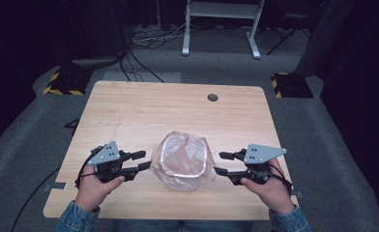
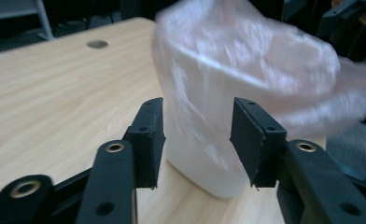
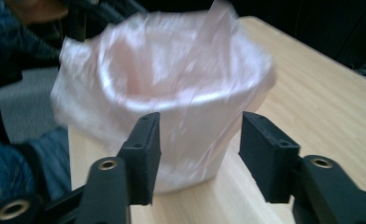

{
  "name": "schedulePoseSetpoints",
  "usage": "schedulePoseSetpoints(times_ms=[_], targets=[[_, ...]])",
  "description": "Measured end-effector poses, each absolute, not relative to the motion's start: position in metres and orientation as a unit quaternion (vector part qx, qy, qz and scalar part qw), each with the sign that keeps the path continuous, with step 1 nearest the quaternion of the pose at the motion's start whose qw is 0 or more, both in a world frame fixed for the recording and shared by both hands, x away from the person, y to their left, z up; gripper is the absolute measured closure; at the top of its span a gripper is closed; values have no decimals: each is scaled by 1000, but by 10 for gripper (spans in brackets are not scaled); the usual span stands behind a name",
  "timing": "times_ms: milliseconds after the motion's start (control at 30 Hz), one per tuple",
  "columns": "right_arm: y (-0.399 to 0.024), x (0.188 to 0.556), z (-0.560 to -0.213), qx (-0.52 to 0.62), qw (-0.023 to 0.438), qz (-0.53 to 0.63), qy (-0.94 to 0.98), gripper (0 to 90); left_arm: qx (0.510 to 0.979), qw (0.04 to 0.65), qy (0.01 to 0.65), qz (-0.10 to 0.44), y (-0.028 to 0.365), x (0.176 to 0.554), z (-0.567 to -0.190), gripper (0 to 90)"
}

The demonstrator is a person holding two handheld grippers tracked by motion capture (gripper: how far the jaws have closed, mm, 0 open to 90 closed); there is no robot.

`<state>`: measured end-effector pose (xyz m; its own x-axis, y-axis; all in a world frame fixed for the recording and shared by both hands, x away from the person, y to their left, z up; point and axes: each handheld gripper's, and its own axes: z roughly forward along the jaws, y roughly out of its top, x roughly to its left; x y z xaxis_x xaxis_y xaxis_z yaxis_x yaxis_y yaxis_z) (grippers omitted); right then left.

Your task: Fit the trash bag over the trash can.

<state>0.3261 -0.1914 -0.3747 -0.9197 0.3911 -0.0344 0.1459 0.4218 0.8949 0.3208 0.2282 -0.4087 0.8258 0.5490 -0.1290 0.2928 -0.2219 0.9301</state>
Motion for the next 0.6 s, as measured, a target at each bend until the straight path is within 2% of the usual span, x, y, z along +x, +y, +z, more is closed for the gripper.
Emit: schedulePoseSetpoints(times_ms=[200, 267, 367, 400, 433, 467, 500, 567, 600], targets=[[-182, 347, -373, 218, 123, 529, 811, 415, 748, 578, 303, 115, 221, 339, -401, 452], [-174, 356, -377, 232, 110, 528, 809, 404, 747, 577, 317, 93, 214, 348, -402, 439], [-164, 367, -381, 243, 87, 536, 804, 396, 751, 569, 325, 76, 203, 357, -402, 478], [-162, 370, -381, 248, 81, 537, 802, 424, 754, 567, 323, 76, 200, 358, -401, 507], [-161, 372, -381, 249, 77, 538, 802, 489, 759, 562, 320, 70, 198, 359, -401, 582], [-160, 374, -381, 247, 72, 536, 804, 603, 762, 561, 316, 68, 196, 360, -401, 671], [-159, 375, -380, 244, 68, 533, 807, 671, 766, 557, 314, 67, 194, 361, -401, 727], [-158, 376, -377, 244, 79, 529, 809, 769, 770, 555, 310, 64, 193, 361, -400, 856], [-158, 376, -376, 244, 87, 527, 809, 822, 771, 553, 309, 68, 191, 362, -400, 890]])
